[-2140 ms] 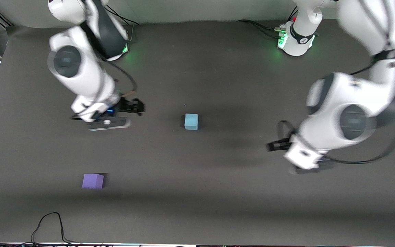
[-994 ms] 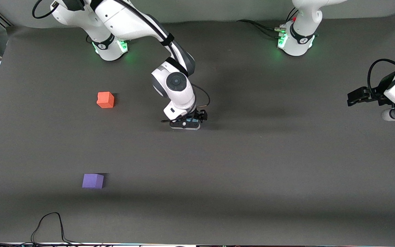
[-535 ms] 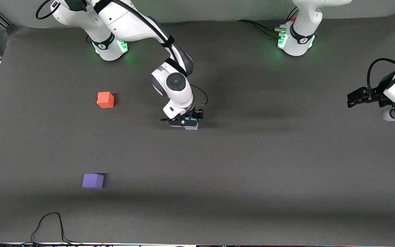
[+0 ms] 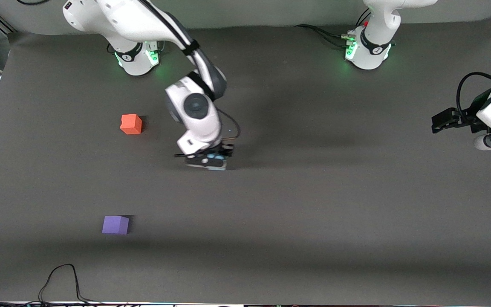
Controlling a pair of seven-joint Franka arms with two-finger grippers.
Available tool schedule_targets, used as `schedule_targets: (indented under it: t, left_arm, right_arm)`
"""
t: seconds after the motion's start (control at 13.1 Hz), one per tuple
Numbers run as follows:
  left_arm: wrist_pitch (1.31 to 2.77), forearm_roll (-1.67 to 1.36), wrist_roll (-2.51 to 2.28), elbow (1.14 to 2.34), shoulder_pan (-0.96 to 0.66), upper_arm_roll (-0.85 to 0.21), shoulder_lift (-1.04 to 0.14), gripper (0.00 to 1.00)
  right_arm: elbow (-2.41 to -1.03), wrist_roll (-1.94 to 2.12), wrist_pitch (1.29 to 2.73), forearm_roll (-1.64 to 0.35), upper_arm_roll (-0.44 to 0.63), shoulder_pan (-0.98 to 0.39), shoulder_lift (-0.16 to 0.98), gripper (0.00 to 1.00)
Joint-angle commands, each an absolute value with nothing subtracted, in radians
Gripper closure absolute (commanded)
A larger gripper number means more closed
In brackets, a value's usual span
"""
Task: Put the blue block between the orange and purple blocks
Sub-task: 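Carry the blue block with the right gripper between orange and purple blocks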
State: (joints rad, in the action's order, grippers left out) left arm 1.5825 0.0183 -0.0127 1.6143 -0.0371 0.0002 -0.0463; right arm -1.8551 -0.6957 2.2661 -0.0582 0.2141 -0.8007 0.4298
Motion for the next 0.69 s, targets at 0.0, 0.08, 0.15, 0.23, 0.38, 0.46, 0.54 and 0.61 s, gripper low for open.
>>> schedule_targets:
  t: [0.0,0.08,0.15,0.23,0.38,0.46,0.54,0.61]
  left_arm:
    - [1.566,0.012,0.008,1.608,-0.077,0.02,-0.041,0.0]
    - [1.566,0.009,0.008,1.608,-0.09,0.032,-0.041,0.0]
    - [1.566,0.009,0.008,1.608,-0.103,0.046,-0.04,0.0]
    - [1.566,0.009,0.008,1.608,-0.103,0.048,-0.04,0.0]
    - [1.565,0.008,0.008,1.608,-0.094,0.046,-0.037,0.0]
    - [1.565,0.009,0.008,1.608,-0.094,0.046,-0.035,0.0]
    - [1.565,0.005,0.008,1.609,-0.092,0.046,-0.035,0.0]
    - [1.566,-0.008,0.008,1.611,-0.092,0.048,-0.035,0.0]
  right_arm:
    - [-1.907,-0.504,2.131,-0.087,0.317,-0.75,0.278,0.65]
    - [-1.949,-0.414,2.138,-0.089,0.386,-0.741,0.24,0.64]
    - [-2.004,-0.322,2.17,-0.095,0.475,-0.741,0.203,0.64]
    - [-2.073,-0.226,2.228,-0.116,0.55,-0.741,0.175,0.64]
    - [-2.207,-0.059,2.366,-0.187,0.649,-0.742,0.179,0.64]
    - [-2.253,-0.013,2.434,-0.196,0.661,-0.739,0.201,0.64]
    - [-2.291,0.004,2.492,-0.202,0.663,-0.727,0.234,0.63]
    - [-2.325,0.011,2.56,-0.209,0.663,-0.724,0.261,0.63]
